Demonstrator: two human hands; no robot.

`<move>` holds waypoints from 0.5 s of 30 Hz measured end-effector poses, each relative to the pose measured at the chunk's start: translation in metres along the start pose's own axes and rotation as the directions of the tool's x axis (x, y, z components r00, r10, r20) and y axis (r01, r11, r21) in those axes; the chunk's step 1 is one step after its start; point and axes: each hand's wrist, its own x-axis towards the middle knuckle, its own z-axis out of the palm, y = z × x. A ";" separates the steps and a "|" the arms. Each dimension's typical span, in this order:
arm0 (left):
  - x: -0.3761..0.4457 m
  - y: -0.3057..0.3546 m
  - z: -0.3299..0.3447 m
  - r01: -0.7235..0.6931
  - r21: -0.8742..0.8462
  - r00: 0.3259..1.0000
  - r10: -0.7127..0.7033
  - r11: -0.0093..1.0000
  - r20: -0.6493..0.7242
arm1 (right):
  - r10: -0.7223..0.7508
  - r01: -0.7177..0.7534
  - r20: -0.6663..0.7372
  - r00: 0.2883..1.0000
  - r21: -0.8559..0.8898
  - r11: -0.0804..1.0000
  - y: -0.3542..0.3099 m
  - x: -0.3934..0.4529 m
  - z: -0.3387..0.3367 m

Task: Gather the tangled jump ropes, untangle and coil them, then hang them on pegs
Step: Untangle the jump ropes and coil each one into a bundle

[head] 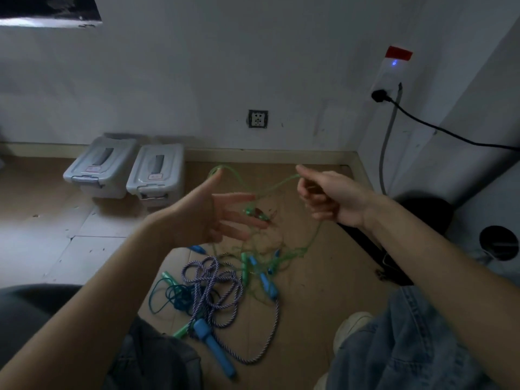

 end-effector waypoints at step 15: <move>0.028 -0.042 -0.003 0.073 0.804 0.954 0.195 0.590 -0.229 | -0.097 0.082 -0.007 0.995 -0.487 0.869 -0.015 -0.008 -0.017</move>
